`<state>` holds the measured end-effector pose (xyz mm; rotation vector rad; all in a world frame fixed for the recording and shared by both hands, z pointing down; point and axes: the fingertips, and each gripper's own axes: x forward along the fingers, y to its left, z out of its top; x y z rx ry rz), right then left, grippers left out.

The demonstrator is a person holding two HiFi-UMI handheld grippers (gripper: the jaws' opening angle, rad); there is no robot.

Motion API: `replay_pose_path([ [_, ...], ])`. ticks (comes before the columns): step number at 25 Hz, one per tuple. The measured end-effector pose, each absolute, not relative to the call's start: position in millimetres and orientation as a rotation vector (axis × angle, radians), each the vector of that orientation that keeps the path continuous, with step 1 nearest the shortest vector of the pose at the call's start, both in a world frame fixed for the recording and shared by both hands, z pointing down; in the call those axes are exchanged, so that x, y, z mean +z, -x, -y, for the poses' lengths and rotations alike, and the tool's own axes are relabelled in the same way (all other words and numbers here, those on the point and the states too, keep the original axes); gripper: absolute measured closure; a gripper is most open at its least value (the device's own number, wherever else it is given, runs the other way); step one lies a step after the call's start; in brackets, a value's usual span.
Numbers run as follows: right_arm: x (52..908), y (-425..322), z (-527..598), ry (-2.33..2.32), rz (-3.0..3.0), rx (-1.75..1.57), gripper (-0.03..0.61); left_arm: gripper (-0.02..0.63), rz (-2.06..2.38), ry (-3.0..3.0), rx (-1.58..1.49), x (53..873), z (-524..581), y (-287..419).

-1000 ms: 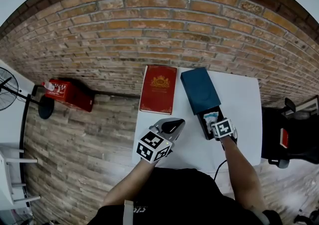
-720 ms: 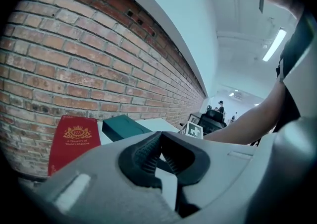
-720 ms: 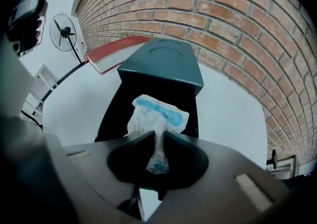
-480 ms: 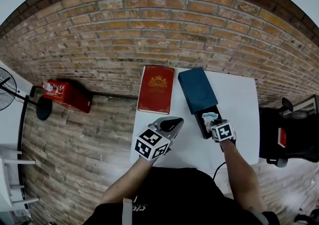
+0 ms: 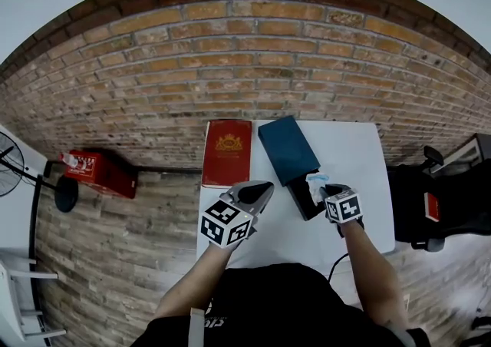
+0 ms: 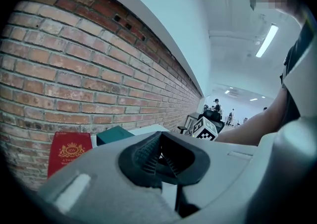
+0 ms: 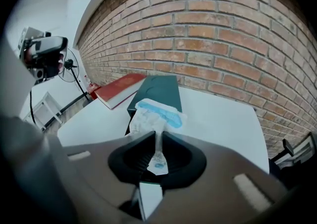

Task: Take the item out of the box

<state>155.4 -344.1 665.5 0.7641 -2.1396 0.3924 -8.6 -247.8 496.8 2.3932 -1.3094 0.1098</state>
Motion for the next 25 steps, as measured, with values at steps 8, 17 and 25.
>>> replay_pose_path([
  [8, 605, -136, 352, -0.791, 2.335, 0.395, 0.534, 0.607, 1.348, -2.455, 0.126, 465, 263, 11],
  [17, 525, -126, 332, -0.839, 2.631, 0.550, 0.534, 0.607, 1.364, -2.505, 0.117, 438, 271, 7],
  [25, 492, -145, 303, -0.874, 2.780, 0.576, 0.535, 0.607, 1.389, -2.485, 0.076, 440, 264, 12],
])
